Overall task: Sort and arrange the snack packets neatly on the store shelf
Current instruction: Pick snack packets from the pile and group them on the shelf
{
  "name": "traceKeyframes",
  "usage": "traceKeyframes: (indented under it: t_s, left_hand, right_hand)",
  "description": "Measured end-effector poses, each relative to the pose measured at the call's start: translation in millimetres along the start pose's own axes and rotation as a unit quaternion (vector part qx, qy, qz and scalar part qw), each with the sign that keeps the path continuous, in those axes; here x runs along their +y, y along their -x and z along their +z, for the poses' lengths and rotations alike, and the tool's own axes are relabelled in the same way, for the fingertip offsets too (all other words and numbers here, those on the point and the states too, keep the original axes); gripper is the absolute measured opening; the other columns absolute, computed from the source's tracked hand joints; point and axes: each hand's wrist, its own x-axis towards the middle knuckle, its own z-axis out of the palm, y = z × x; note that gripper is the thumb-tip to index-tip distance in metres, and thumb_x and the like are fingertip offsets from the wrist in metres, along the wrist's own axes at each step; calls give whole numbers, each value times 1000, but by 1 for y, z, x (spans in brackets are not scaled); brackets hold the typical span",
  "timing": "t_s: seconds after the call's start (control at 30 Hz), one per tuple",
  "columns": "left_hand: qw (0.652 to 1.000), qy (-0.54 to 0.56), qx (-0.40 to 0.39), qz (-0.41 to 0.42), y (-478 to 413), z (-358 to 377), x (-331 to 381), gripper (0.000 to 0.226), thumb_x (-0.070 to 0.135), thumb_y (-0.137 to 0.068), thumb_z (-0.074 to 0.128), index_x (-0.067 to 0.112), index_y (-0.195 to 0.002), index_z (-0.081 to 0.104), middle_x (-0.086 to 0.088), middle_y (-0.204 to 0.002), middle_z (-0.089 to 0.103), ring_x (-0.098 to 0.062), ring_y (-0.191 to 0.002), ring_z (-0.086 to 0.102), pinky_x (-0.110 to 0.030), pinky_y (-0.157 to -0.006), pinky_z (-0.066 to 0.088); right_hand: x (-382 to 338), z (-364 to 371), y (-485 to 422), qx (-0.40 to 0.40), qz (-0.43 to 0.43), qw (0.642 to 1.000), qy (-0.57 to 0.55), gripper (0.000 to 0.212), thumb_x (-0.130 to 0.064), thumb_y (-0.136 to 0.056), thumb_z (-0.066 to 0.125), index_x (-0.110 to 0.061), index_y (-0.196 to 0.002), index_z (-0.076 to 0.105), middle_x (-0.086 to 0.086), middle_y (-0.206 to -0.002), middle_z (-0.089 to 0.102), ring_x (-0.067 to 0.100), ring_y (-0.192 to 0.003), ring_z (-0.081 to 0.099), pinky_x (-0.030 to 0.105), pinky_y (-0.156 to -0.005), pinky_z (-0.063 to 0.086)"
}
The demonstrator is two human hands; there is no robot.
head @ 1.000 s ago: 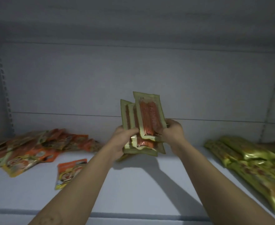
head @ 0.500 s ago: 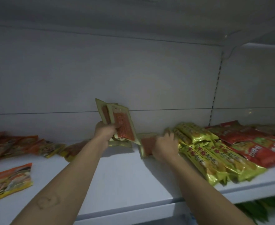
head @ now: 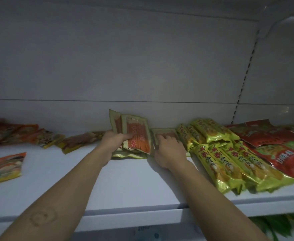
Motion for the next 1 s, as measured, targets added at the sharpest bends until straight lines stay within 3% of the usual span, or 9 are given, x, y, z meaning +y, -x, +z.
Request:
traceKeyframes:
  t_s: [0.2,0.33,0.4,0.57,0.7,0.87,1.0]
  left_hand:
    - [999,28,-6,18,9,1,-1,37,21,-74,86,5,-105,73,-6,-92,77,-23,-86,75,-39,-86,58]
    - [998,51,-5,20,15,-1,-1,36,24,-78,83,5,-106,73,-11,-97,76,-29,-92,74,-45,-90,57]
    - [999,31,17,2,14,-6,-1,33,32,-85,76,5,-104,72,-12,-95,76,-30,-89,74,-46,-87,58]
    - [992,-49,114,-4,1,-25,3,26,28,-96,56,5,-102,68,-16,-99,73,-33,-91,71,-52,-91,55]
    - [981,-51,174,73,-4,-37,4,11,26,-96,56,17,-98,62,-9,-99,71,-26,-87,68,-39,-81,57]
    - [959,-46,244,137,-9,-46,7,15,29,-100,53,18,-110,52,10,-84,56,-8,-73,55,-23,-58,40]
    - [960,-54,233,146,-9,-50,8,14,29,-100,54,19,-109,53,3,-94,61,-16,-80,58,-26,-65,41]
  right_hand:
    - [6,8,3,32,-41,996,-71,43,-39,-103,29,-22,-139,45,14,-134,56,33,-124,48,42,-99,33]
    - [-6,12,5,11,-120,985,-126,58,-61,-97,34,-45,-152,23,11,-155,34,28,-143,26,47,-112,17]
    - [-13,17,7,-10,-165,981,-103,64,-65,-95,37,-43,-153,20,9,-161,24,23,-148,17,48,-116,10]
    - [-12,21,6,-57,-166,982,-65,62,-60,-98,30,-32,-154,23,6,-159,31,22,-146,25,52,-117,8]
    - [-9,20,5,-77,-149,985,-35,67,-68,-94,24,-34,-152,28,7,-158,32,24,-145,28,51,-114,12]
    - [-10,22,1,-48,-140,989,-22,50,-44,-103,24,-32,-150,34,5,-154,38,26,-138,36,47,-110,21]
    - [-7,24,4,-4,-127,991,-46,43,-35,-102,34,-37,-143,46,-1,-142,53,27,-128,46,41,-103,28]
